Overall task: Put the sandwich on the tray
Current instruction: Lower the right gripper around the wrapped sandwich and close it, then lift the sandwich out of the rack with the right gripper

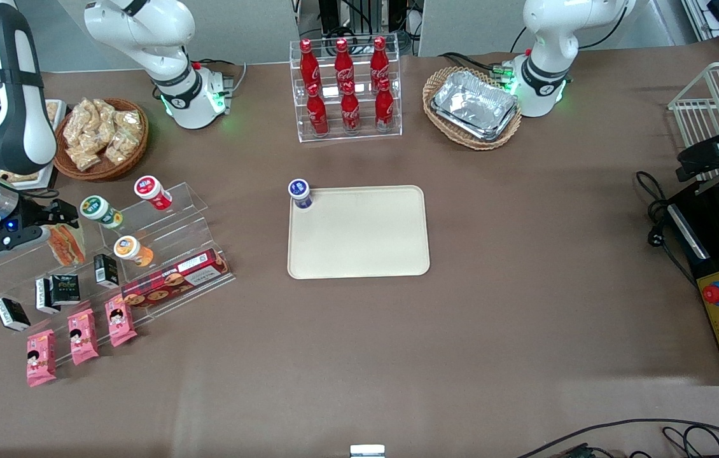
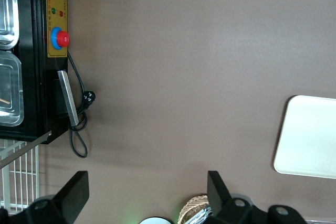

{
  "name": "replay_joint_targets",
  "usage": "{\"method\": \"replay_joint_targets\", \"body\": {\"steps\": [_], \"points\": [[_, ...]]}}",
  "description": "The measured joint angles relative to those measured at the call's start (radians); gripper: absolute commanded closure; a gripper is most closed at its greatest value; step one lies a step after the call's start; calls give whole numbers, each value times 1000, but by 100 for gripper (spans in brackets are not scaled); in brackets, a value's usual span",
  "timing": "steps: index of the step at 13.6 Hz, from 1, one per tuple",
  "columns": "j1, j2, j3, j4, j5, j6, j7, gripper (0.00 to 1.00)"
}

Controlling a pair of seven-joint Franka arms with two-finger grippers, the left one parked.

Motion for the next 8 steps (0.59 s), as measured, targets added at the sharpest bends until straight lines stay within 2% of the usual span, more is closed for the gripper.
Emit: {"method": "replay_joint_targets", "body": {"steps": [3, 6, 8], "points": [[0, 4, -3, 0, 0, 1, -19, 28], [0, 4, -16, 0, 0, 1, -42, 47], [0, 7, -19, -2, 0, 1, -54, 51]]}}
